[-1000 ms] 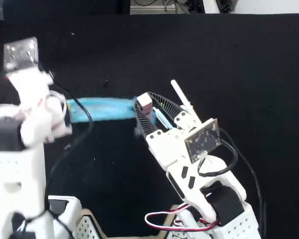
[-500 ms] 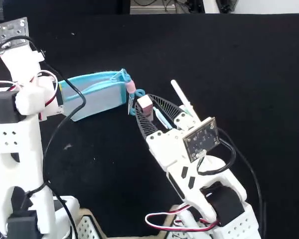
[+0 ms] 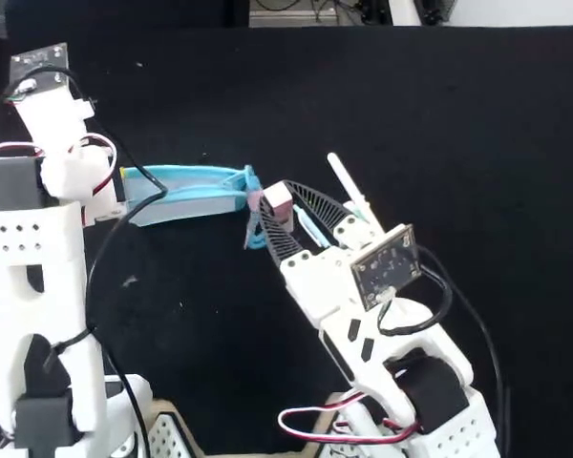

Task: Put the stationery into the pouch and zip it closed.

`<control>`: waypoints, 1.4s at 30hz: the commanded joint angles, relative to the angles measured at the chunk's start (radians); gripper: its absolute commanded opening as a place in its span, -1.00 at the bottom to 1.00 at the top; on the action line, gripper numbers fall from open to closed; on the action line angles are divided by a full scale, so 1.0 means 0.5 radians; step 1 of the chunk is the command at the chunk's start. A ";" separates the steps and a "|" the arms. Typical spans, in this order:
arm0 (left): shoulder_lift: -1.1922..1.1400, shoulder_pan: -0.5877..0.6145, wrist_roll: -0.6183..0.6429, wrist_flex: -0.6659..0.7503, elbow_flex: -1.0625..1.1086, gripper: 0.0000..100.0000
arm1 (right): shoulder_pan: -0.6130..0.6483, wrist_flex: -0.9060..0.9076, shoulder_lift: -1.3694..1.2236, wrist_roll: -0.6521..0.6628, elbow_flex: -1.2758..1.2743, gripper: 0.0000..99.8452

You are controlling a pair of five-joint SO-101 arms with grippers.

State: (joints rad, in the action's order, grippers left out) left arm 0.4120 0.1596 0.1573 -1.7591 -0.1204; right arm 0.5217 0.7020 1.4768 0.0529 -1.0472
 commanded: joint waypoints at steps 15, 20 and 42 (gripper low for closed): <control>0.961 -0.367 -0.025 0.292 0.784 -0.94 | 0.509 -0.344 0.026 -0.015 0.038 -0.97; 1.013 -0.370 -0.150 0.374 1.100 -0.94 | 0.586 -0.749 0.014 0.000 -0.210 -0.97; 1.031 -0.370 0.009 0.562 1.297 -0.94 | 0.592 -1.409 0.152 -0.012 -0.766 -0.98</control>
State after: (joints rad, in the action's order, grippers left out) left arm 0.9306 -0.0169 0.1511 -1.5014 0.5117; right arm 0.8071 -0.0468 1.5167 0.0499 -1.4784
